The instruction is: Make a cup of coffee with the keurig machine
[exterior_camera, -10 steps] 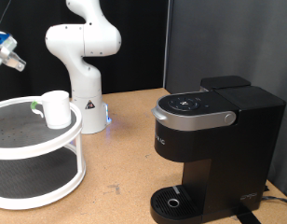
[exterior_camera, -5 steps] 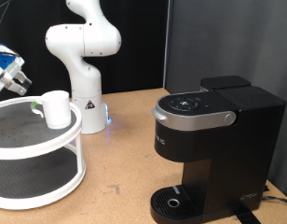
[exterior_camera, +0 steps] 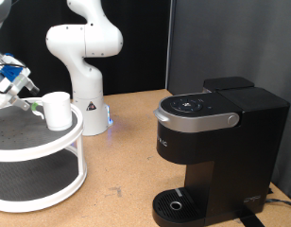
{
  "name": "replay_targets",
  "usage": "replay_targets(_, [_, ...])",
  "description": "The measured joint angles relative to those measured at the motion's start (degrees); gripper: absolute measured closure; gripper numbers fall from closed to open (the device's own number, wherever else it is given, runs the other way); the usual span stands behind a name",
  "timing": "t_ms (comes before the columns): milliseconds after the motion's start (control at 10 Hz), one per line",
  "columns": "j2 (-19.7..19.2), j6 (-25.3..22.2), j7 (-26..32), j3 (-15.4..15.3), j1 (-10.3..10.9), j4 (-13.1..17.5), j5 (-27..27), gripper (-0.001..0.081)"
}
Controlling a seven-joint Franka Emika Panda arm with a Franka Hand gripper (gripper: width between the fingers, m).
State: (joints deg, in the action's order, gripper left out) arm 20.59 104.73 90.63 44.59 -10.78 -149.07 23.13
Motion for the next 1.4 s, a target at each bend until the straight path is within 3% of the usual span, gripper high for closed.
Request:
replay_targets(400, [-1.4, 3.3, 1.6, 0.0, 0.1, -1.5, 0.4, 0.0004])
replay_targets(800, [-2.7, 2.4, 6.6, 0.4, 0.5, -1.5, 3.6, 0.0004])
replay_targets(1400, [-2.9, 0.2, 7.9, 0.4, 0.6, -1.5, 4.1, 0.0016])
